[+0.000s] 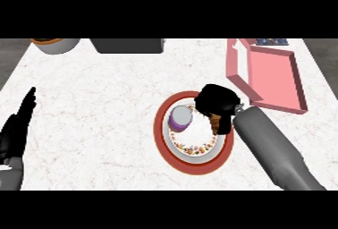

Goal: Pick the croissant from the plate and place it in the cardboard box

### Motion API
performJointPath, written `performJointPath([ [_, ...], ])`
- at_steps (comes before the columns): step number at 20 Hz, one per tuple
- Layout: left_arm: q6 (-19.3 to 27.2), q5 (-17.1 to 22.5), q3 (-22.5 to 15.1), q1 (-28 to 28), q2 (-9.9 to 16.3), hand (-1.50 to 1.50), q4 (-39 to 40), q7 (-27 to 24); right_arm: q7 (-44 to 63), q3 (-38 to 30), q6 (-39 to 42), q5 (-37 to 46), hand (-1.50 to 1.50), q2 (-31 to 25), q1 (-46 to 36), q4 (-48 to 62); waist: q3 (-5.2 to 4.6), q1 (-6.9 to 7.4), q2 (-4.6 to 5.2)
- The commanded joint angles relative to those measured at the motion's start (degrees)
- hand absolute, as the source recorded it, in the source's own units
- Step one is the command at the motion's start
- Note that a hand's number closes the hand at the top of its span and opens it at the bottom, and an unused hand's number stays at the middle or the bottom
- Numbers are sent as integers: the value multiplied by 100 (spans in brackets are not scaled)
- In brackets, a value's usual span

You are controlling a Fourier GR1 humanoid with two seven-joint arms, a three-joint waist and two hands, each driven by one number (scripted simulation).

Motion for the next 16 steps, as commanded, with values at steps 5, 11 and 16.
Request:
performJointPath([
  [5, 76, 91, 125, 144, -53, 0, -28, -84, -1566, -2130, -172, -1552, 150, -2447, -3, 788, 81, -215, 220],
  [11, -43, 124, 54, -9, -27, 0, -107, -92, -2823, -3305, 53, -2584, 150, -3537, -363, 1544, 89, 73, 241],
  [16, -92, 69, 38, -40, 73, 0, -151, -90, -3970, -3769, 262, -3290, 150, -3935, -369, 1881, 89, 187, 196],
])
